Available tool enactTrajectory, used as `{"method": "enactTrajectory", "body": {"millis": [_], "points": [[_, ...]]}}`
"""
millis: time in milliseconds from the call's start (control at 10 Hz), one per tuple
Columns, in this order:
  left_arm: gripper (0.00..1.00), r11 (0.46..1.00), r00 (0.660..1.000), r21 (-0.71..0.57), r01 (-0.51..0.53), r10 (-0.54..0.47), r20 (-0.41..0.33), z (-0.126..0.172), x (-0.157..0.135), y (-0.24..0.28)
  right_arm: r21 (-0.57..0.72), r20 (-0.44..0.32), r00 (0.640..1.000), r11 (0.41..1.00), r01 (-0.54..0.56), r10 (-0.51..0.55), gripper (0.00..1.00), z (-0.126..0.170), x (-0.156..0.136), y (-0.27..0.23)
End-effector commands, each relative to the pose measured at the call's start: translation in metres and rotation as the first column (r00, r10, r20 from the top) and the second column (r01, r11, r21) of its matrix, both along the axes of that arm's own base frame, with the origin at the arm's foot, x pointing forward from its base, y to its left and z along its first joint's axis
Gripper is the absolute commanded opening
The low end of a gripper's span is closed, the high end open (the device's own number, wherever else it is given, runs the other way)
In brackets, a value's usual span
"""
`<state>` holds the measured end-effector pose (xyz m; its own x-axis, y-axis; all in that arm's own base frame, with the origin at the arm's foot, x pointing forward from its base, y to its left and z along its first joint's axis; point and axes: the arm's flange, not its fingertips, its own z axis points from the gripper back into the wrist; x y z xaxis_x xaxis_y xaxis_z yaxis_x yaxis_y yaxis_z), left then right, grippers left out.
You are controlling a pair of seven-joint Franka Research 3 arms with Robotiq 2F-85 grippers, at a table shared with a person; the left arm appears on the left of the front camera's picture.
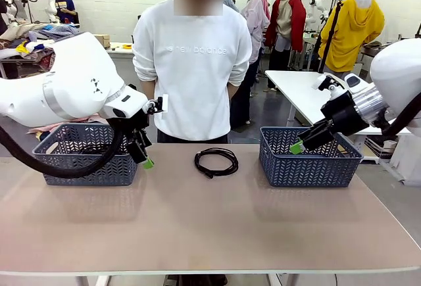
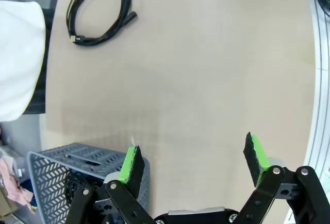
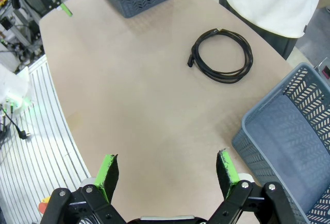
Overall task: Organize the cables according to human instructions.
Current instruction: Pick up a bundle of cables and place it in the basket indicated by the human.
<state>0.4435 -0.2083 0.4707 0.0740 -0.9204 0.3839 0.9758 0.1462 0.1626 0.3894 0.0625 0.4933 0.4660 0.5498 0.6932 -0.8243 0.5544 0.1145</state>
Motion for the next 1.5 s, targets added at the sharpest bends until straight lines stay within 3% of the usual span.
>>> {"method": "enactTrajectory", "body": {"millis": [0,1400], "points": [[1.00,1.000,1.000,0.007,0.002,-0.002,0.004,0.0001,0.0005,0.0013,0.024,0.020,1.000,0.999,-0.021,0.020,1.00,-0.0008,0.0035,0.0000],[1.00,1.000,1.000,0.007,0.002,-0.002,0.004,0.0001,0.0005,0.0013,0.024,0.020,1.000,0.999,-0.021,0.020,1.00,-0.0008,0.0035,0.0000]]}}
